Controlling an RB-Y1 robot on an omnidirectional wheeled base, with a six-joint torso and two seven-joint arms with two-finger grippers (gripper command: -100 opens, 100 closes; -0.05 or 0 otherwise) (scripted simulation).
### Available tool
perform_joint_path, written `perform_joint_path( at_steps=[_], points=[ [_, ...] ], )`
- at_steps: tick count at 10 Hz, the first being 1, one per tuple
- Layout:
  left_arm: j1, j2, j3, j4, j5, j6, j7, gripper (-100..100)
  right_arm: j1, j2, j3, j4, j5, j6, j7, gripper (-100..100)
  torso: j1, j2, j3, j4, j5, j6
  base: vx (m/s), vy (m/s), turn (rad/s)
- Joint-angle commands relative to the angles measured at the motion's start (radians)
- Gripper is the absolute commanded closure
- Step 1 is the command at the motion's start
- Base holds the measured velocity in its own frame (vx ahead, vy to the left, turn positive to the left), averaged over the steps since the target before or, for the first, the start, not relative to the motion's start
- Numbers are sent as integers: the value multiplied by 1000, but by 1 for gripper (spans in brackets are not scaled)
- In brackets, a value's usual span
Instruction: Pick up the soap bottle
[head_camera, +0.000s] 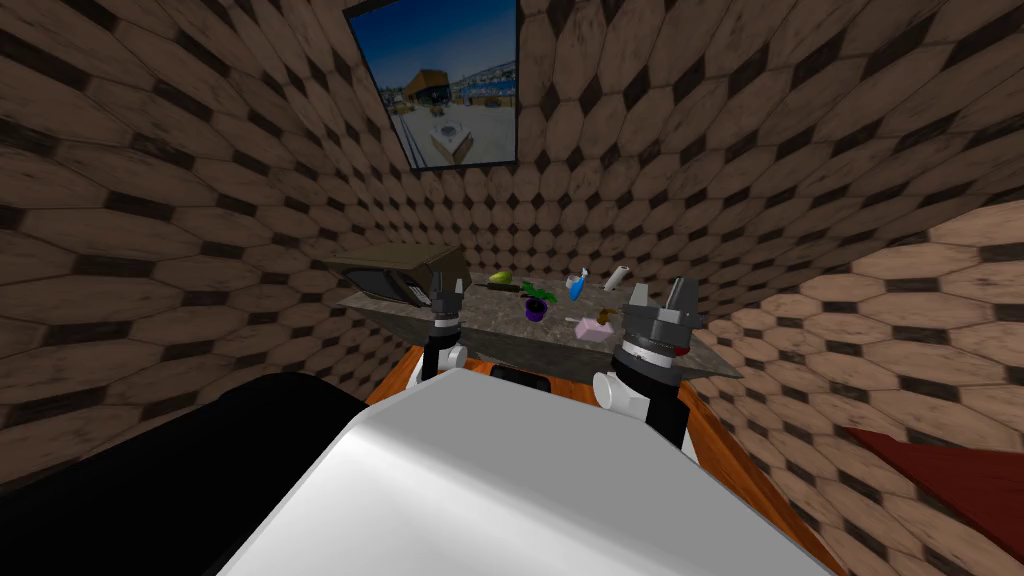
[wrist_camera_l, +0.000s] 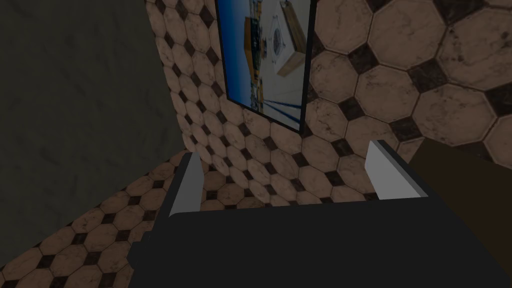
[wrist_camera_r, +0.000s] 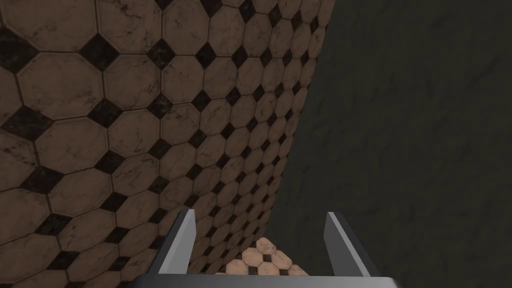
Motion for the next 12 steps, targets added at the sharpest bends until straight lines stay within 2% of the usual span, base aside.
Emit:
perform_joint_path(
  at_steps=[1,4,8,9,12],
  points=[
    [0,0,0,0,0,0,0,0,-2,-34,3,9,9,-6,1,-100,0,0,0,0,0,0,-27,3,7],
    [0,0,0,0,0,0,0,0,-10,-117,17,44,42,-29,5,-100,0,5,3,1,0,0,-91,-2,17],
    [0,0,0,0,0,0,0,0,-25,-239,46,121,116,-78,15,-100,0,8,5,2,0,0,-124,2,35],
    [0,0,0,0,0,0,0,0,-25,-247,46,121,116,-78,15,-100,-1,9,5,2,0,0,-95,-17,19],
    [0,0,0,0,0,0,0,0,-38,-346,73,198,187,-124,23,-100,-2,8,5,2,0,0,-119,-18,51]
  ],
)
